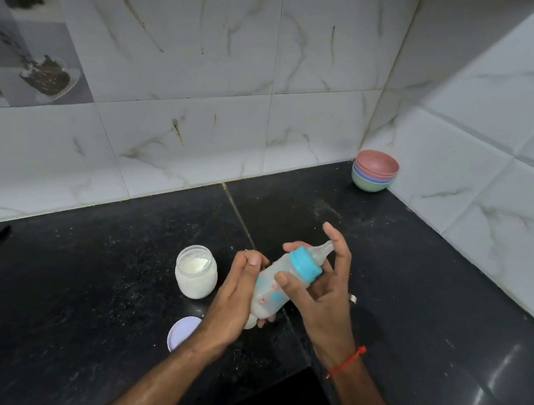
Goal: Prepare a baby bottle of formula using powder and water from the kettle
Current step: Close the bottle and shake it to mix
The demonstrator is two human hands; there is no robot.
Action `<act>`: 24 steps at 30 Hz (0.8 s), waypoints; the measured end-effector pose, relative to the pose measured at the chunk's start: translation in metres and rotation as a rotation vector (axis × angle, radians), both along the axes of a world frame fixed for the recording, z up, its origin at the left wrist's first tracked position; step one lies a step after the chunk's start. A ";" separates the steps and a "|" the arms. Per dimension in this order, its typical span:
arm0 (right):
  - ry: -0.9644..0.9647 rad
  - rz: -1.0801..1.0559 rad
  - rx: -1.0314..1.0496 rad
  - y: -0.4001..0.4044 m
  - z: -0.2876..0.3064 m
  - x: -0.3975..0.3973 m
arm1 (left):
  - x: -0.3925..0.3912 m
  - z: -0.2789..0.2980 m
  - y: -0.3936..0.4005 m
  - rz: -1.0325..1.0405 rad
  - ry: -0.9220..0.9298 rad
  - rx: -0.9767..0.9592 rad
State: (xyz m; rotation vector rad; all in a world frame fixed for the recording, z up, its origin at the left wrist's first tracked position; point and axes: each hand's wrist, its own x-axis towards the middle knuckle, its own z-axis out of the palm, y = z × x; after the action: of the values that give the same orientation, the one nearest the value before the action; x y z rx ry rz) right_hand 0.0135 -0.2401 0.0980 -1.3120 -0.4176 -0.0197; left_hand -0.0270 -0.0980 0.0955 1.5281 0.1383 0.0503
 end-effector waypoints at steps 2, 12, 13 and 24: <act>-0.008 0.020 0.005 0.000 0.002 -0.003 | 0.001 -0.002 -0.001 -0.012 0.061 -0.108; -0.101 0.090 -0.186 -0.007 0.015 -0.003 | -0.002 0.001 -0.005 -0.140 0.228 -0.485; -0.085 0.111 -0.210 -0.010 0.016 -0.002 | -0.003 0.001 -0.005 -0.153 0.240 -0.507; -0.016 -0.295 0.057 -0.014 0.024 -0.006 | 0.009 -0.004 0.015 0.176 -0.024 0.014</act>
State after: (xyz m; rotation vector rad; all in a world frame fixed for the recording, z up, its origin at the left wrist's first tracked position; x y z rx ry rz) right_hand 0.0070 -0.2537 0.1224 -1.3087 -0.2323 -0.2874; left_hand -0.0183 -0.0828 0.0917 1.5261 0.2536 0.2093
